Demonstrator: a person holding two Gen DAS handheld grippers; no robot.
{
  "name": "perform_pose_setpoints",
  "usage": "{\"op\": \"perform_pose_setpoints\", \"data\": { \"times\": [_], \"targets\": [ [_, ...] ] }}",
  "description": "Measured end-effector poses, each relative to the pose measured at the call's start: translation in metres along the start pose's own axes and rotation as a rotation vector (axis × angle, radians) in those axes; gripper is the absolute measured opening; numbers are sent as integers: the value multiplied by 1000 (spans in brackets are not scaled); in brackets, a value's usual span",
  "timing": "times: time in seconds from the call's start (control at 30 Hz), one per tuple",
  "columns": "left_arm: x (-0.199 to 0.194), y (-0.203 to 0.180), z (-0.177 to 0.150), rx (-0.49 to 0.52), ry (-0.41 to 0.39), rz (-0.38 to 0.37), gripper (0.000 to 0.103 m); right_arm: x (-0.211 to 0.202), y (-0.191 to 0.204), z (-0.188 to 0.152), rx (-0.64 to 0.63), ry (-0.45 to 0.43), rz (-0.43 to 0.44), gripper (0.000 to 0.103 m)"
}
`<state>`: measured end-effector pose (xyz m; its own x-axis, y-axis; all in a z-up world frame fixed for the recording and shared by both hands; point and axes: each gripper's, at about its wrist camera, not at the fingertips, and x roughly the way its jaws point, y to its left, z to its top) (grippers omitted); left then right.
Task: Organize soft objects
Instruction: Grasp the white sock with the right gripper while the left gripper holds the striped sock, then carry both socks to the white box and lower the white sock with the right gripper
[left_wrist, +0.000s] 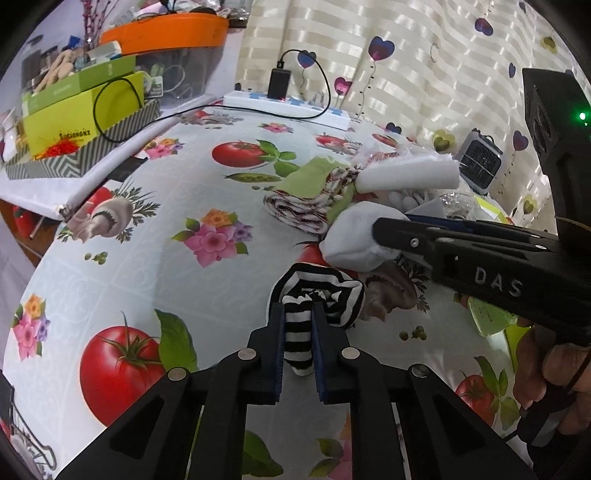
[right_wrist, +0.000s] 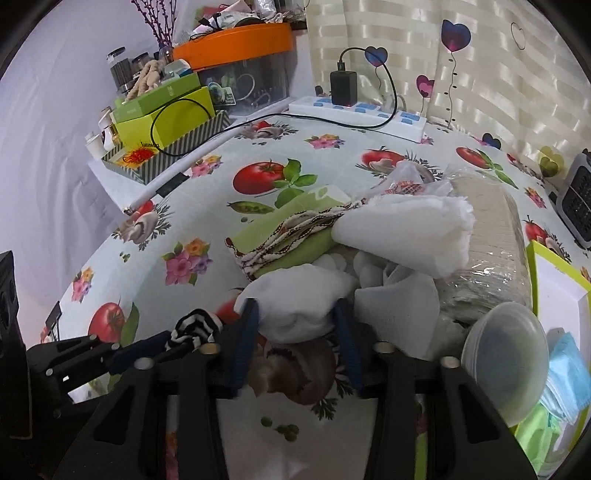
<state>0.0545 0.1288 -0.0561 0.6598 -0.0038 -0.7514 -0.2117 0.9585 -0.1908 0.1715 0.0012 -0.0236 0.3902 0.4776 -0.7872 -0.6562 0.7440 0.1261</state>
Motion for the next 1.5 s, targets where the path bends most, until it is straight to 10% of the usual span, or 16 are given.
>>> {"op": "perform_pose_setpoints", "data": {
  "times": [0.17,1.5],
  "targets": [
    [-4,4,-1,-19,-3,2,11,-3,3,-3,-10,-13,17,14],
    [-111,-71,-8,83,-155,-123,10,-183,-22,-84,69,-314,44,13]
  ]
}}
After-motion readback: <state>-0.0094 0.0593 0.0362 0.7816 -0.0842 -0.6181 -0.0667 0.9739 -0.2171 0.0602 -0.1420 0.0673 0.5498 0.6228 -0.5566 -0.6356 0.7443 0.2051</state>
